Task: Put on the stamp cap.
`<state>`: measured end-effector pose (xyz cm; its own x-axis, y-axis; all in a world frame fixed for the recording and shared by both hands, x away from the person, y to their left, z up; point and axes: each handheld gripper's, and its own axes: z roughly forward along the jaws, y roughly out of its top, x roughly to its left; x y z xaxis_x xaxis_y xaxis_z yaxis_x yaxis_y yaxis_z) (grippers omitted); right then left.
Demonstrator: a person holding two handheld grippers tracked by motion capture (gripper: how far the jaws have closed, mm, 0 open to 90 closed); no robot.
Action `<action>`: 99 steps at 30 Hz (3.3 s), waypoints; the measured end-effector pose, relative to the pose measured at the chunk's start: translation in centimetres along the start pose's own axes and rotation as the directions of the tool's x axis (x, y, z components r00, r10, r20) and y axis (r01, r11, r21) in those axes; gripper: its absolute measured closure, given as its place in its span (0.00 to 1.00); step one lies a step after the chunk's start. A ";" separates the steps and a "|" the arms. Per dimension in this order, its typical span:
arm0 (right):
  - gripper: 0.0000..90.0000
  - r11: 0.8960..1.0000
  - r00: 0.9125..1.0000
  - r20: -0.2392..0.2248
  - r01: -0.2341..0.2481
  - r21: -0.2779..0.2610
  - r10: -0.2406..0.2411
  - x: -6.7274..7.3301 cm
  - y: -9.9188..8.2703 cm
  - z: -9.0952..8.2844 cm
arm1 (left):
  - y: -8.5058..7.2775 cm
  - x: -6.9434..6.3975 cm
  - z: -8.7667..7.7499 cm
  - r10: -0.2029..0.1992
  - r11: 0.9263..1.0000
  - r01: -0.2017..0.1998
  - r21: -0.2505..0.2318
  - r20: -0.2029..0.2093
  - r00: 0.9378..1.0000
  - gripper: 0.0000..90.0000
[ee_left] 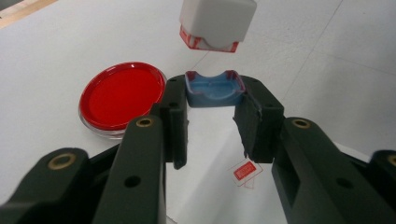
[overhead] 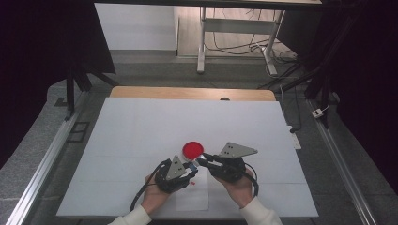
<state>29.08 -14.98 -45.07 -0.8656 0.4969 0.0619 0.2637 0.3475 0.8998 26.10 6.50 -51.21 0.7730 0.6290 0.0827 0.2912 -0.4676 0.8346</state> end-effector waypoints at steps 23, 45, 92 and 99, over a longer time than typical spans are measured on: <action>0.83 0.990 0.990 0.023 -0.140 0.021 0.140 0.5 -0.4 1.0 | -0.1 -0.3 0.1 0.040 0.999 -0.040 0.001 -0.057 0.998 0.72; 0.83 0.981 0.982 0.039 -0.186 0.053 0.184 0.8 -0.3 1.2 | 0.0 -0.9 0.0 0.087 0.996 -0.086 0.009 -0.105 0.991 0.73; 0.83 0.982 0.983 0.010 -0.183 0.056 0.183 0.3 -0.2 1.0 | -0.3 -0.8 0.0 0.080 0.996 -0.082 -0.022 -0.075 0.994 0.63; 0.83 0.983 0.985 0.013 -0.174 0.052 0.174 -0.1 -0.1 0.7 | -0.4 -0.3 -0.1 0.040 0.999 -0.040 0.008 -0.053 0.998 0.52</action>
<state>29.41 -14.56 -45.49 -0.8011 0.5597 0.2120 0.4324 0.2964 0.8515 25.73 6.56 -51.56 0.7529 0.6420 0.1452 0.2646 -0.4972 0.8263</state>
